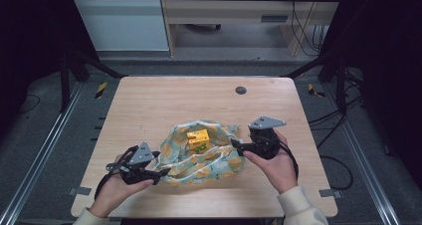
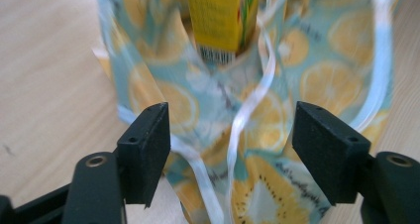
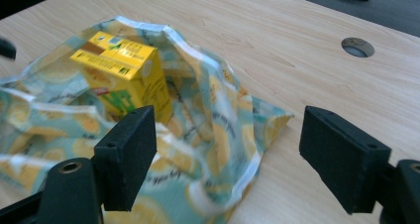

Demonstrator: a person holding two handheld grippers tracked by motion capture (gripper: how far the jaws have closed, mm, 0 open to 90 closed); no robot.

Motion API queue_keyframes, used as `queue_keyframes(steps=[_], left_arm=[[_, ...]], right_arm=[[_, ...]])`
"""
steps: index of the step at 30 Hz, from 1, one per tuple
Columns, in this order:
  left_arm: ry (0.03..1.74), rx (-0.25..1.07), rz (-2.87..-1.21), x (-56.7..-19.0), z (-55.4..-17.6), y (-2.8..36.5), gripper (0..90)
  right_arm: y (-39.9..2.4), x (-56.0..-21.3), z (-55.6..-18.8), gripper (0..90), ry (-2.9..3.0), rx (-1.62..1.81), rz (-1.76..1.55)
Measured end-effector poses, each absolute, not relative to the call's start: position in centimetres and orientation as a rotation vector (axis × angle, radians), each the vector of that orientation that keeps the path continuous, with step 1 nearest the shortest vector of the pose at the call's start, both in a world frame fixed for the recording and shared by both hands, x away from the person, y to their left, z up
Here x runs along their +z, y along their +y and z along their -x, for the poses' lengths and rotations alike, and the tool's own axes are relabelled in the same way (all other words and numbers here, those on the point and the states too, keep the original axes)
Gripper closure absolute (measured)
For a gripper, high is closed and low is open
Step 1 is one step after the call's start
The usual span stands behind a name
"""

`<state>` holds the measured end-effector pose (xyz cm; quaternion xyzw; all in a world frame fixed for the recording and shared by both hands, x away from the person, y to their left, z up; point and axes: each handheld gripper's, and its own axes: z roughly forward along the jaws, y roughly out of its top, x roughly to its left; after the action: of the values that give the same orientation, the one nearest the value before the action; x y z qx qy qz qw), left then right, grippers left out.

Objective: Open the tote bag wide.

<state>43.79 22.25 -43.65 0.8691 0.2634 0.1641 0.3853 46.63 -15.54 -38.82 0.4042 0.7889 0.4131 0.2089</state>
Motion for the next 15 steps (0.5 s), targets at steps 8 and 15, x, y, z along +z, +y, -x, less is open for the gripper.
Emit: queue_keyframes(steps=[8,15], left_arm=[[0.666,0.484,-2.215,-41.4,-44.8,22.1,29.1],[0.726,0.493,-2.264,-41.4,-47.5,21.7,29.5]], right_arm=[[-15.5,-40.3,-43.9,18.0,2.228,1.118,-1.109],[-14.7,-42.4,-44.3,15.4,2.228,1.068,-1.153]])
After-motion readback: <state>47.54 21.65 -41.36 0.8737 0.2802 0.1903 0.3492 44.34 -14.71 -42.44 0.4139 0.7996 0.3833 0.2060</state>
